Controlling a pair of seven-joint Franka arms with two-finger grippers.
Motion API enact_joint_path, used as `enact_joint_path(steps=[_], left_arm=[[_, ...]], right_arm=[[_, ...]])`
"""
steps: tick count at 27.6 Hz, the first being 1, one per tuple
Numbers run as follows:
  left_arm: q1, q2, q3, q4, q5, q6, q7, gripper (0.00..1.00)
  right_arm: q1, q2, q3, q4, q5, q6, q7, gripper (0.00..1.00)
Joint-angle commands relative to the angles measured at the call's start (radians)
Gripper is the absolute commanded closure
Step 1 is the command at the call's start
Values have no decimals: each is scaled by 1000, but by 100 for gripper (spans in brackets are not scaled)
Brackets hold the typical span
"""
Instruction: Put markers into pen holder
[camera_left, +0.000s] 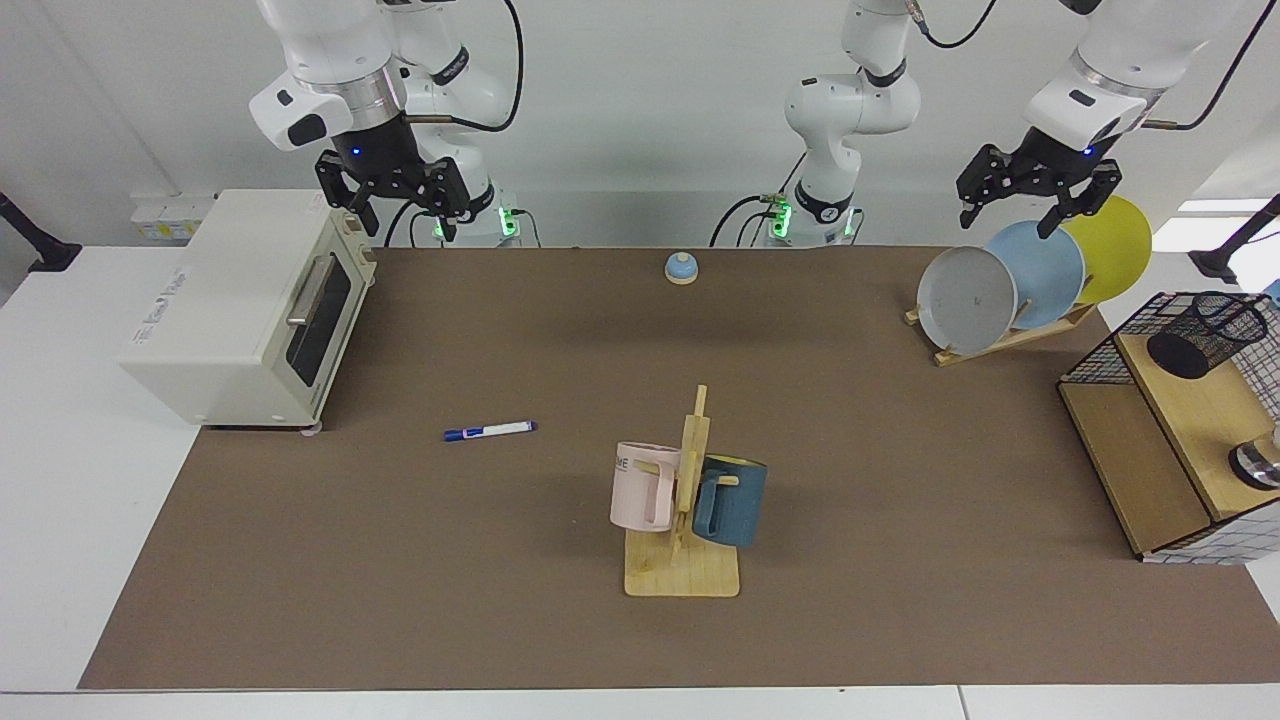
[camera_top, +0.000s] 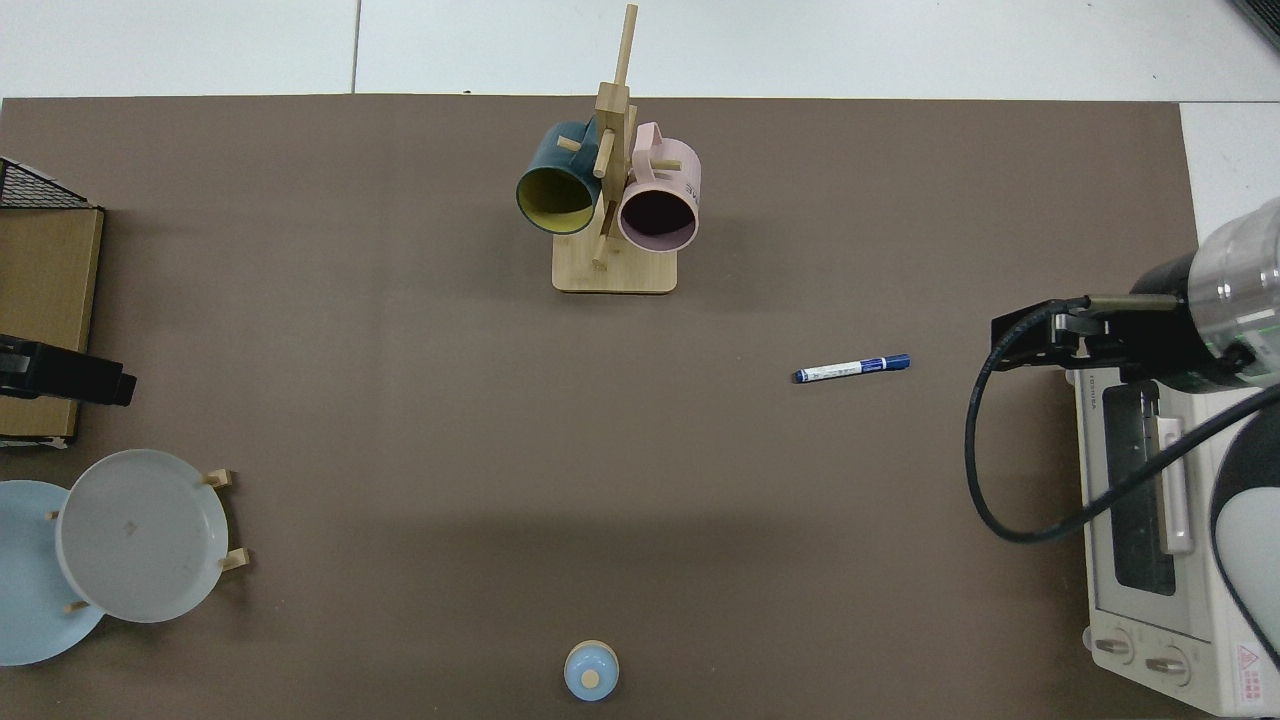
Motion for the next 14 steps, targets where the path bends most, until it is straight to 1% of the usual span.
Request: enact_joint_path(steps=[1, 14], left_arm=[[10, -22, -5, -25, 3, -2, -1, 0], [10, -23, -5, -27, 3, -2, -3, 0]], right_arm=[[-7, -12, 0, -10, 10, -5, 25, 0], [-13, -12, 0, -9, 8, -7, 22, 0]])
